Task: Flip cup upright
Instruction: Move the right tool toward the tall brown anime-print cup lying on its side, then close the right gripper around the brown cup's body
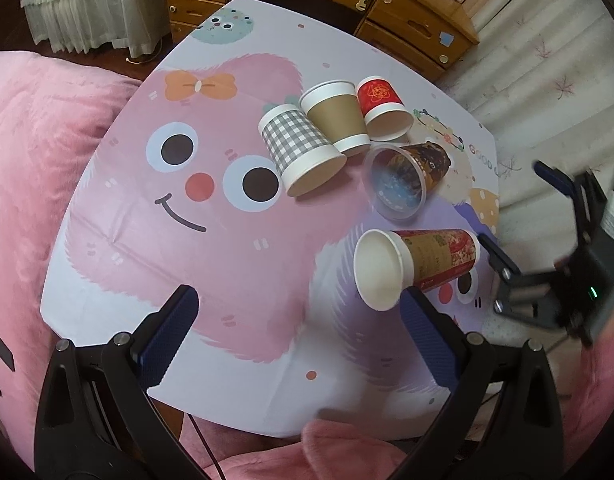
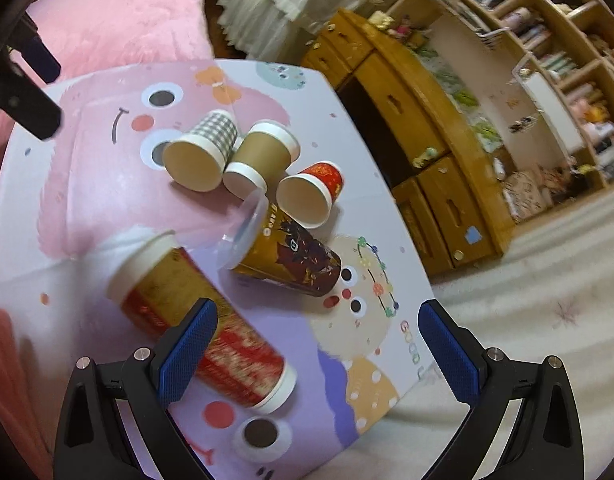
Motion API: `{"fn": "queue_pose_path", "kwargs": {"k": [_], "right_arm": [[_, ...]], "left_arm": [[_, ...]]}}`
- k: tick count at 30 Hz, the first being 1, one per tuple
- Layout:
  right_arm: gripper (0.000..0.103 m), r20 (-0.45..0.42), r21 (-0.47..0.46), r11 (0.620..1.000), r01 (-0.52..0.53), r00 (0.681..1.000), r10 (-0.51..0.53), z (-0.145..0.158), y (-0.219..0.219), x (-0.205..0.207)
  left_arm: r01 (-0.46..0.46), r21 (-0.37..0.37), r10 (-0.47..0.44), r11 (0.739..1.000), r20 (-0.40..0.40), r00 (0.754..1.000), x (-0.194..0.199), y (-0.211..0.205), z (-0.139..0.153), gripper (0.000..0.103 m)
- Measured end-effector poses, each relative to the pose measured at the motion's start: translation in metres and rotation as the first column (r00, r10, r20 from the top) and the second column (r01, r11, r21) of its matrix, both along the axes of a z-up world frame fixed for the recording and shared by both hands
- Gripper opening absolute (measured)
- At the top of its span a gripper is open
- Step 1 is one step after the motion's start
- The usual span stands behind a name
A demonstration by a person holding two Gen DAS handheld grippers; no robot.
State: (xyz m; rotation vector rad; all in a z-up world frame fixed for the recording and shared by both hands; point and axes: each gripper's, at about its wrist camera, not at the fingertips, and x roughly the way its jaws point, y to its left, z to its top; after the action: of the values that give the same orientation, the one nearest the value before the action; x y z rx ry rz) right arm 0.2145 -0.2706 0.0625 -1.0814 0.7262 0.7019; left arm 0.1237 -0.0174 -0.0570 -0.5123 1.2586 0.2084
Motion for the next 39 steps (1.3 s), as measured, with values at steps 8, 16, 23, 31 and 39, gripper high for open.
{"fn": "queue_pose_path", "kwargs": {"k": [8,16,23,31,39], "right_arm": [[0.102,-0.092,-0.083,0.972,-0.219,0.973,0.212,-0.065,0.015,0.058],[0.102,-0.199,-0.099,0.935,-0.339,0.928,0.316,-0.11,0.041,0.091],[0.101,-0.328,-0.082,0.92,-0.384,0.882,0.339,-0.143,0.065,0.122],[0.081,-0.427,-0.115,0.91,-0.399,0.847,0.318,-0.187,0.09,0.156],[0.068,-0.454,-0.072,0.912,-0.405,0.827,0.331,-0.21,0.098,0.167]], "left_arm": [[-0.044,-0.001,0.043,0.999,-0.066,0.997,-0.007,0.005,-0.015,0.1],[-0.091,-0.022,0.088,0.996,-0.112,0.99,-0.005,0.015,-0.031,0.1],[-0.118,-0.041,0.112,0.992,-0.131,0.985,-0.003,0.018,-0.035,0.1],[-0.146,-0.042,0.138,0.988,-0.149,0.979,-0.003,0.024,-0.038,0.1],[-0.131,-0.043,0.124,0.99,-0.138,0.983,-0.001,0.024,-0.034,0.1]]}}
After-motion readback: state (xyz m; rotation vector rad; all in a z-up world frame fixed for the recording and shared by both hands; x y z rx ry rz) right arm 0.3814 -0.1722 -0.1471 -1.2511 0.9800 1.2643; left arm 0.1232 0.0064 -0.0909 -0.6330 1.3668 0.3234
